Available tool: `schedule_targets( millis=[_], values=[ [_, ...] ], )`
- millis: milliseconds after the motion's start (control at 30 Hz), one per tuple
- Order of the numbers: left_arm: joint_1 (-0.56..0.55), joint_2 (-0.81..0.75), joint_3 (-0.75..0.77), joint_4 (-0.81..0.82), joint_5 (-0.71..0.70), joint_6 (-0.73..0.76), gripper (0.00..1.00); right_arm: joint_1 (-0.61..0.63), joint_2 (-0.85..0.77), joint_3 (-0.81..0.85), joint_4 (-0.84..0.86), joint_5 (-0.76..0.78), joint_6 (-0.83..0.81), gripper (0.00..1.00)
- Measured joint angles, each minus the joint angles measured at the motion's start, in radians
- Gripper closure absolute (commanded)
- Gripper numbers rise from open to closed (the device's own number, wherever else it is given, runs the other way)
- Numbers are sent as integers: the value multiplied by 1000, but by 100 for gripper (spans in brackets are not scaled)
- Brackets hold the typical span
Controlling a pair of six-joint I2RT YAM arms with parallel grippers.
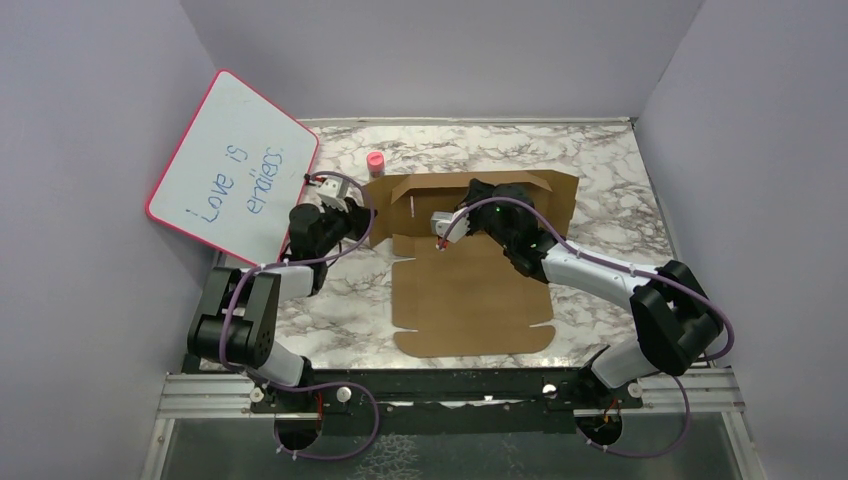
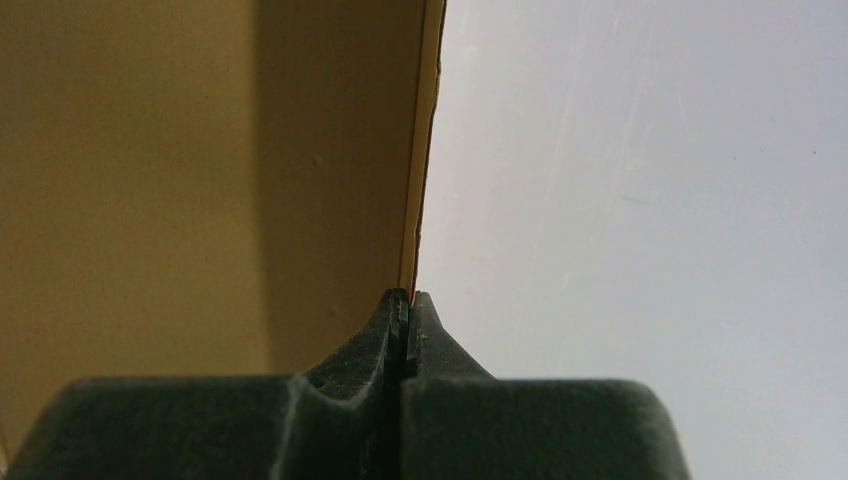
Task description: Fold the paper box
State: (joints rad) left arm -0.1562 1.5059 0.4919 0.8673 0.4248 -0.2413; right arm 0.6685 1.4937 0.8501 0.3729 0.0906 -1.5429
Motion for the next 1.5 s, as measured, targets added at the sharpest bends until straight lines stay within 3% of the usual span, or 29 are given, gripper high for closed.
schedule_targets(
  millis=[33, 633, 967, 1267, 1500],
  values=[
    [0, 0, 1, 0, 11, 2, 100, 0, 0, 0, 0, 0, -2, 99],
    [-117, -101, -2, -13, 45, 19, 100, -3, 76, 89, 51, 35, -38, 99],
    [-230, -89, 2, -44, -125, 59, 100, -3, 83, 42, 118, 45, -45, 99],
    [-414, -47, 7, -8, -367, 103, 100, -7, 69, -122, 322, 71, -85, 99],
    [-470, -2, -15, 70, -464, 78, 97, 2, 18, -235, 428, 75, -130, 99]
  ],
)
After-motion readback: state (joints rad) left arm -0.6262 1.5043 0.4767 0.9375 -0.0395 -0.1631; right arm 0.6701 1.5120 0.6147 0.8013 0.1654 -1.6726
